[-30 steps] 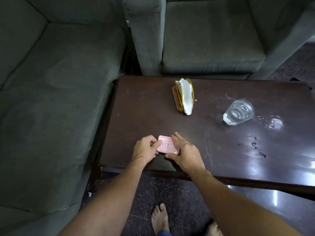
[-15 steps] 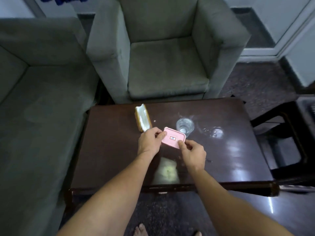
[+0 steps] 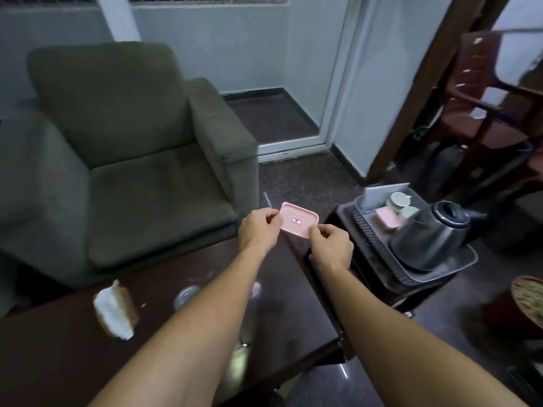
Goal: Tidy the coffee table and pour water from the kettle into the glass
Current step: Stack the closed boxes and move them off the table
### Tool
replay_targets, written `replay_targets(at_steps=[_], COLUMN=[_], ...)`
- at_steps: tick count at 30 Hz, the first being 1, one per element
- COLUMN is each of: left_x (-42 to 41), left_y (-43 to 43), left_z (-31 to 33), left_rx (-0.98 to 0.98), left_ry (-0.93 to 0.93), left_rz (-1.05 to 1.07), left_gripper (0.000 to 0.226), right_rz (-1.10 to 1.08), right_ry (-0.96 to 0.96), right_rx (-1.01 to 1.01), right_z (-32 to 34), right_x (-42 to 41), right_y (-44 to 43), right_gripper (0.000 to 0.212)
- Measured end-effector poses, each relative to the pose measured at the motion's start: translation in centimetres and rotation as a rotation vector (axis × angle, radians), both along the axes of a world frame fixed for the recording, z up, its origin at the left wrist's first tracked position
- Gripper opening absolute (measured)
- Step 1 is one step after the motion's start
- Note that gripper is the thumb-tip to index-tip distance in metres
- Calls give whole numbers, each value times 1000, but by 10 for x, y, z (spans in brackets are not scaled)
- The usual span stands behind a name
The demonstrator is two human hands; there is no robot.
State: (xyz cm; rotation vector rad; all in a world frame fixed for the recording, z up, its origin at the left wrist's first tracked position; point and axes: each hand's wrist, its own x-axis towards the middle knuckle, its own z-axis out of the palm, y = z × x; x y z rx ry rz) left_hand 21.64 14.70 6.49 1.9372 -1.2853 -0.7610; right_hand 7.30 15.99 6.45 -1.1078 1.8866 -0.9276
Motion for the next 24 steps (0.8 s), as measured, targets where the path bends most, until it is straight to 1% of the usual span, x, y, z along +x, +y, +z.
replay_targets(at_steps=[2,8,11,15,20,24], left_x=[-30,-101,-134,-171,-206,-225], left_y=[-29,-100,-130,-166,-209,-234], left_z=[1,-12,-26,-45,-67,-85], left_rx=[21,50,69,109,135,141], left_ry=[3,-34,-110,-196,-300,-393], left_rz=[-72,-252,-333,-416,-475,-473], left_gripper=[25,28,29,25,22,20], right_rz=[-88,-250,-324,-326,-327,-307], right_ry=[27,86,147,167,188,289], right_rx=[-11,11,-3,15,79,105], right_z=[0,-14,-30,-57,-90,-105], right_x=[-26,-90,-115,-142,-168,-172], right_y=[-19,-69,-83,-97,-122,-145], right_gripper=[26,28,37,41,30,26])
